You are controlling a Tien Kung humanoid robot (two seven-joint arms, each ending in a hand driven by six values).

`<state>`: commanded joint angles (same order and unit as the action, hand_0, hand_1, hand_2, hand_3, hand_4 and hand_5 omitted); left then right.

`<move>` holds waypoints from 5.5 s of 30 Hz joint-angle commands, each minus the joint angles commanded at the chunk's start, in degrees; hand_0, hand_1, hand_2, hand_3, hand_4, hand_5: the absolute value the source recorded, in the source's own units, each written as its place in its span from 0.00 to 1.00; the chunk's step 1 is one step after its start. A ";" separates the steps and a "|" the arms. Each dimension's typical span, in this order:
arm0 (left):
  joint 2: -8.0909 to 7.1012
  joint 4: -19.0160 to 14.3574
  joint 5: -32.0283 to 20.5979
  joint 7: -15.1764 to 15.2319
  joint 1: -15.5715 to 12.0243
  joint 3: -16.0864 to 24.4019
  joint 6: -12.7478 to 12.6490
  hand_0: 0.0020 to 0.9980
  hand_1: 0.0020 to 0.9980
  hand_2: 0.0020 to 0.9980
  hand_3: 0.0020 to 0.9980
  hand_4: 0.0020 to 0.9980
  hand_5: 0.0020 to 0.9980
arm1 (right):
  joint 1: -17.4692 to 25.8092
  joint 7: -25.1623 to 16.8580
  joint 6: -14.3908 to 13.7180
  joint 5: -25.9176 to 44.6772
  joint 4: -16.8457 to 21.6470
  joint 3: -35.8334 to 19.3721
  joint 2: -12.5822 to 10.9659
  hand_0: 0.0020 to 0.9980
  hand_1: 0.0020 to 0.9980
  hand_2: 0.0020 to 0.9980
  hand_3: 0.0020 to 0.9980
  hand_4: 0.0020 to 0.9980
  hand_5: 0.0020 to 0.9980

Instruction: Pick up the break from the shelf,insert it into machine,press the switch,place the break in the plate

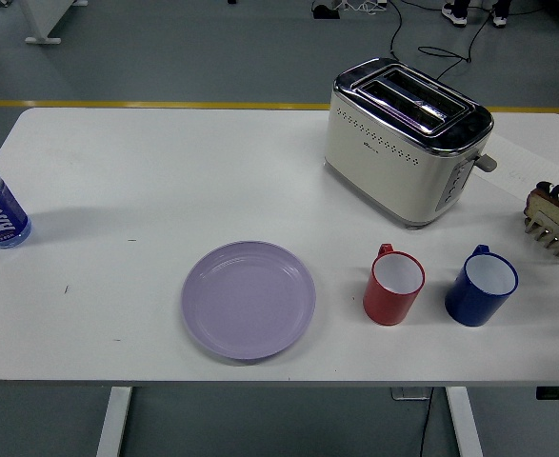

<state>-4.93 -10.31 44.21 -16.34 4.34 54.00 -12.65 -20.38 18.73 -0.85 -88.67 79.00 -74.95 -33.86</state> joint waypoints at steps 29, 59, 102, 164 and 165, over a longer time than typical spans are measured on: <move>-0.07 0.00 -0.54 -0.01 0.29 -0.31 -0.07 0.64 0.51 0.50 0.56 0.37 0.84 | -7.25 10.23 -0.38 -12.96 -9.67 7.34 5.66 0.90 0.85 0.87 0.93 0.87 0.21; -0.15 0.00 -0.92 -0.02 0.44 -0.53 -0.18 0.64 0.51 0.50 0.56 0.37 0.84 | -13.02 17.30 3.92 -20.22 -15.16 12.31 6.99 0.61 0.60 0.67 0.72 0.70 0.17; -0.35 0.00 0.04 -0.15 0.57 0.28 -0.24 0.64 0.51 0.50 0.56 0.37 0.84 | -16.22 14.09 -2.49 -21.61 -13.49 16.38 3.34 0.05 0.15 0.39 0.47 0.42 0.00; -1.63 0.00 -4.07 -0.25 1.42 -3.97 -2.09 0.64 0.50 0.49 0.56 0.37 0.84 | -62.73 2.19 12.38 6.67 -31.75 46.08 12.74 0.00 0.09 0.36 0.47 0.45 0.00; -1.65 0.00 -4.11 -0.24 1.46 -4.01 -2.09 0.64 0.50 0.49 0.56 0.37 0.84 | -62.89 2.17 12.39 6.69 -32.04 46.21 12.95 0.00 0.09 0.36 0.47 0.45 0.00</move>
<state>-6.58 -10.31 40.10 -16.58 5.80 49.99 -14.75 -83.27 20.89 11.54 -81.99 46.96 -28.74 -20.91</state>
